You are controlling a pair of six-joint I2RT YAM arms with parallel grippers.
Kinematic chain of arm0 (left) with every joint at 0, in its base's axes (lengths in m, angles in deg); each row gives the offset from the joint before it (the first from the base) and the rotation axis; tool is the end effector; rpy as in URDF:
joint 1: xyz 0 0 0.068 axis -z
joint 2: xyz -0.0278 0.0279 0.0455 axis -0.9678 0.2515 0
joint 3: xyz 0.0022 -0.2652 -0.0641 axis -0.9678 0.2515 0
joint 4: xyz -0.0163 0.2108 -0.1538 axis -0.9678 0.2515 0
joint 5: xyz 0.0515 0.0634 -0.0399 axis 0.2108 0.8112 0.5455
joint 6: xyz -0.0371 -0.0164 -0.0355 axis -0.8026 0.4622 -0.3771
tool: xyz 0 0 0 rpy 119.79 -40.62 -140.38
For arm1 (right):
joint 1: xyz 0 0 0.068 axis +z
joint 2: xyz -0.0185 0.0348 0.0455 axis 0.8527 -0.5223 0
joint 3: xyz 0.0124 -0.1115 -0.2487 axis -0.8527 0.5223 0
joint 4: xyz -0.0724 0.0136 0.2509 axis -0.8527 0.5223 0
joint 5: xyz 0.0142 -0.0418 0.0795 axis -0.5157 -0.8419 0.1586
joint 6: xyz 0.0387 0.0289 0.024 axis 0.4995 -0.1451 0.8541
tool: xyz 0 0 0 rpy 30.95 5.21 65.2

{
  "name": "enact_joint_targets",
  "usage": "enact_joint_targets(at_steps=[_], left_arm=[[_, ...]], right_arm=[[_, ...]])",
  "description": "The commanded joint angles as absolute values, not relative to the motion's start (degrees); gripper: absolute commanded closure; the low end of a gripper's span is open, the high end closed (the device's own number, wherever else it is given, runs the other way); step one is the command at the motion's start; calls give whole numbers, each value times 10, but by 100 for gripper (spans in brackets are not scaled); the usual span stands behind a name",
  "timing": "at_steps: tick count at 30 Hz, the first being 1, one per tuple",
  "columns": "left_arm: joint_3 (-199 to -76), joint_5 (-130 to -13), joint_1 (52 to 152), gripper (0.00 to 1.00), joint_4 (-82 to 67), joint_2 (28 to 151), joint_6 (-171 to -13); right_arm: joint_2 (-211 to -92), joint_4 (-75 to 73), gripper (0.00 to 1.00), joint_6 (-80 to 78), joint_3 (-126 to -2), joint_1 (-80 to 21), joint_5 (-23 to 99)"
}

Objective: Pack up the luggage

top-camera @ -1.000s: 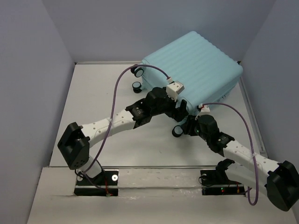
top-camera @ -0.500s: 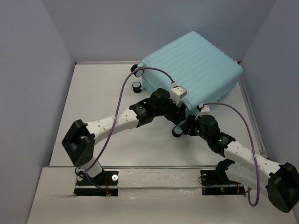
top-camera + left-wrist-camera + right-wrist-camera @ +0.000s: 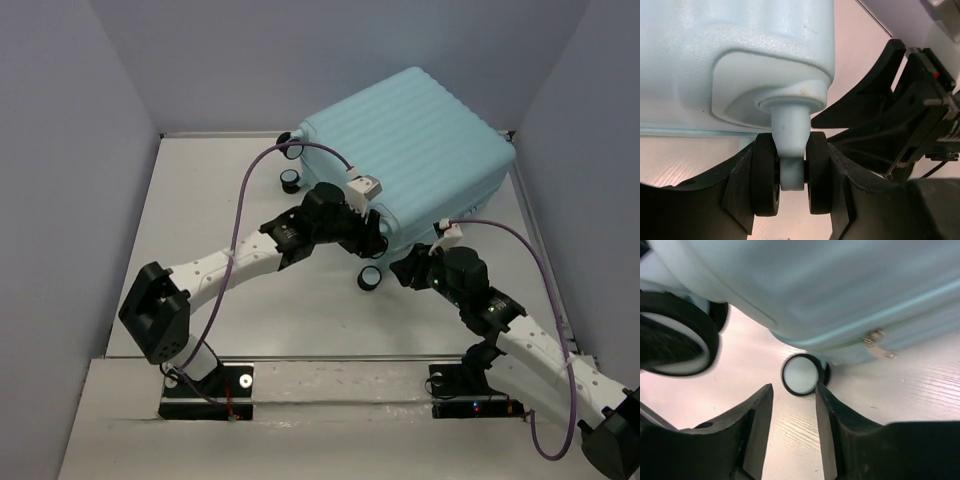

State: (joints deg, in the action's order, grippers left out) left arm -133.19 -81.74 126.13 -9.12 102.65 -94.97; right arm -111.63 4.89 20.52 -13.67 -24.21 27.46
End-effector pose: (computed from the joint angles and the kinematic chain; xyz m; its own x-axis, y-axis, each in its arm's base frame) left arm 0.2236 -0.2910 0.3146 -0.4098 0.1327 -0.9025 0.8510 0.4118 -0.3259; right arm 0.1457 0.0974 0.2377 -0.5219 0.2159 -0.8253 -0.3186 0.8481 0.4233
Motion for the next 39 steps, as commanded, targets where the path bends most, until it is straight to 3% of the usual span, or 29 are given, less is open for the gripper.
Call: enact_joint_targets(at_steps=[1,4,8,17,34,39], left_arm=[[-1336,-835,1196,94,-168,936,-1005],[-1320,-849,1164,94,-181,922,-1029],[-1286,-887,1139,94,-213,912,-1056],[-1268,-909,1139,94,-243,910,-1087],[-1247,-925,1141,94,-259,911,-1105],[-1249,-929,1145,94,-263,919,-1109]], right_arm=[[-1111,82,58,198,-150,-266,252],[-1117,76,61,184,-154,-301,262],[-1140,11,46,141,-145,-332,361],[-1251,-205,44,135,-109,-332,388],[-1337,-383,62,116,-82,-332,358],[-1330,-398,74,118,-69,-332,321]])
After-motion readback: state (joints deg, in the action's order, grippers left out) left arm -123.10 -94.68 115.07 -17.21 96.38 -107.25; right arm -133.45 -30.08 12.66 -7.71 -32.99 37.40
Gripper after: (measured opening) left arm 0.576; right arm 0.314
